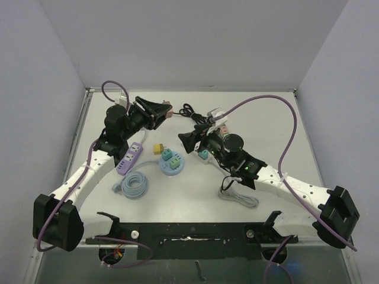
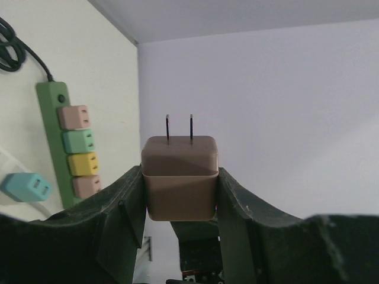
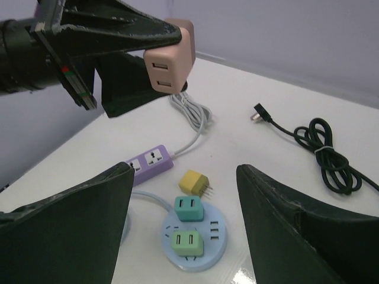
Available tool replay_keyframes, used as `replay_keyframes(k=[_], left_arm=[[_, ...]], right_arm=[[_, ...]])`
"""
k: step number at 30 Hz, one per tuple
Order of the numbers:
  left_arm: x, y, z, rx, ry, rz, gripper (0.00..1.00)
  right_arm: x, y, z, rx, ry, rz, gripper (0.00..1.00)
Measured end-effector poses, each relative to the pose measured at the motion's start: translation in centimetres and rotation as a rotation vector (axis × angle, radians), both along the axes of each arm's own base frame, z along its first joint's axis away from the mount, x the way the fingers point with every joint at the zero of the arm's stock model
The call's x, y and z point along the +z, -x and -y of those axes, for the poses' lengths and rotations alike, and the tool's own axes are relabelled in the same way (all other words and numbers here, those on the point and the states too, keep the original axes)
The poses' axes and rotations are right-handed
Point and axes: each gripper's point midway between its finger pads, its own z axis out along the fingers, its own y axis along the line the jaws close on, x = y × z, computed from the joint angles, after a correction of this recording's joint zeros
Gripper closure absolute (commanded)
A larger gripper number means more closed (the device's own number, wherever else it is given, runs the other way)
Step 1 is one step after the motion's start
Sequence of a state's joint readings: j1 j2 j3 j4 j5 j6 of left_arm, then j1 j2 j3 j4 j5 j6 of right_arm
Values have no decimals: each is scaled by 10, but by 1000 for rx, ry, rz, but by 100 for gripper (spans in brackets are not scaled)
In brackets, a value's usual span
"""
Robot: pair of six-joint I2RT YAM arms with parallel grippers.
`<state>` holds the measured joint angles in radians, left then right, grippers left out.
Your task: Insert the plug
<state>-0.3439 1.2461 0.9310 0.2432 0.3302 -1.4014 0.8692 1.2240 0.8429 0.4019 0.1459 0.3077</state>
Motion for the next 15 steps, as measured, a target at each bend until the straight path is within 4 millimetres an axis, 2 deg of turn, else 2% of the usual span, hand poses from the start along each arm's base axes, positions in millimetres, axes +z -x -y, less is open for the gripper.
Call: replay_keyframes(k=[8, 15], left_arm=[[13, 14, -6, 31, 213, -97, 69], [27, 18, -11, 48, 281, -106, 69]], right_arm=[[37, -14, -32, -24, -17, 119, 29], [40, -33, -51, -68, 23, 152, 30]])
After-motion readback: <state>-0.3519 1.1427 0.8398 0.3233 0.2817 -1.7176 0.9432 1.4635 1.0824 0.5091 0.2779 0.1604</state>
